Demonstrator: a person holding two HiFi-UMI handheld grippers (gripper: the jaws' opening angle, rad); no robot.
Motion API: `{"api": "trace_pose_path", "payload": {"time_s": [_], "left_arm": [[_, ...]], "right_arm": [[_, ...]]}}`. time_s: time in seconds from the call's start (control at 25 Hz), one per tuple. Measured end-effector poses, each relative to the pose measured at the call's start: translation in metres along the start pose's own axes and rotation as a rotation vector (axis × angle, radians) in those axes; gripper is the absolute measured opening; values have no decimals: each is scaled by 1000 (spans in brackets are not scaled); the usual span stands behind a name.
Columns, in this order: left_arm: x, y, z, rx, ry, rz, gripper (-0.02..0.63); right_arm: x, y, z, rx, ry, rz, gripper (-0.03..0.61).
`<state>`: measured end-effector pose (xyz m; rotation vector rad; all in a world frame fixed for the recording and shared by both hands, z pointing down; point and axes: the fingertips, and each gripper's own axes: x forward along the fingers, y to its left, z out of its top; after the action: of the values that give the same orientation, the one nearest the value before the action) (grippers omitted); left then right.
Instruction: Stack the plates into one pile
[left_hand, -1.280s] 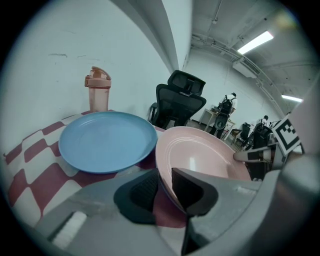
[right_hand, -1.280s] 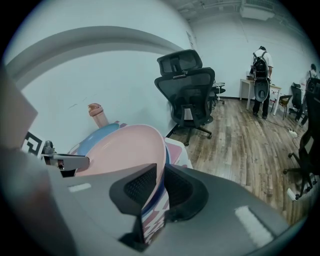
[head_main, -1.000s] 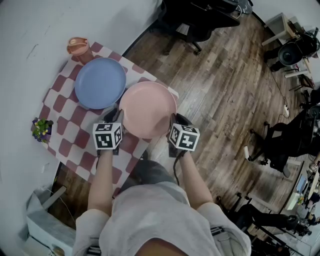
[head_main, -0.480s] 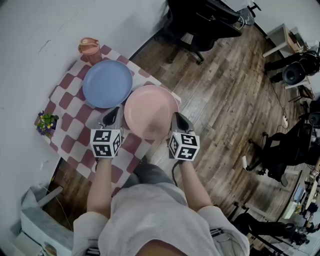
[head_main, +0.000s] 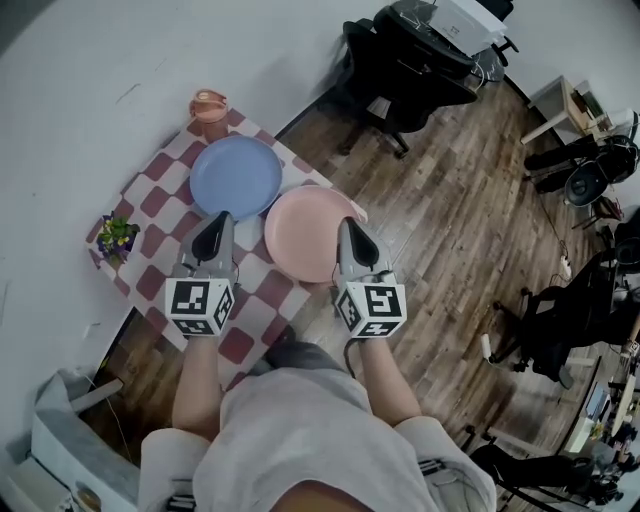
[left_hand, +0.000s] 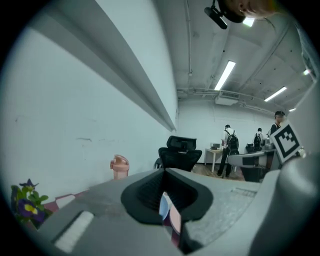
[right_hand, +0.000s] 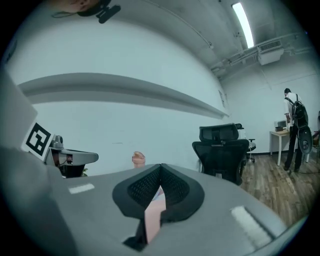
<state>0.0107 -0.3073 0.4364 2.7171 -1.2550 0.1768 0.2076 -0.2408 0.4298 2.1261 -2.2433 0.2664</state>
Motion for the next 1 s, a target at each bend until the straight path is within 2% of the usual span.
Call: {"api": "trace_pose_path", "payload": {"time_s": [0.24, 0.4, 0.72, 0.88, 1.0], "left_arm": [[-38, 13, 50, 18, -140, 13, 5], [-64, 22, 72, 36, -199, 19, 5], [-99, 39, 94, 8, -231, -5, 5], [-109, 50, 90, -30, -219, 0, 5], [-112, 56, 78, -46, -194, 3, 5]], "right_arm": [[-17, 30, 43, -42, -110, -1, 0], [-28, 48, 63, -60, -164, -6, 0], [-45, 89, 89, -81, -200, 29, 0], [-49, 102, 95, -80, -184, 48, 0], [-49, 111, 102, -62, -220, 88, 0]]}}
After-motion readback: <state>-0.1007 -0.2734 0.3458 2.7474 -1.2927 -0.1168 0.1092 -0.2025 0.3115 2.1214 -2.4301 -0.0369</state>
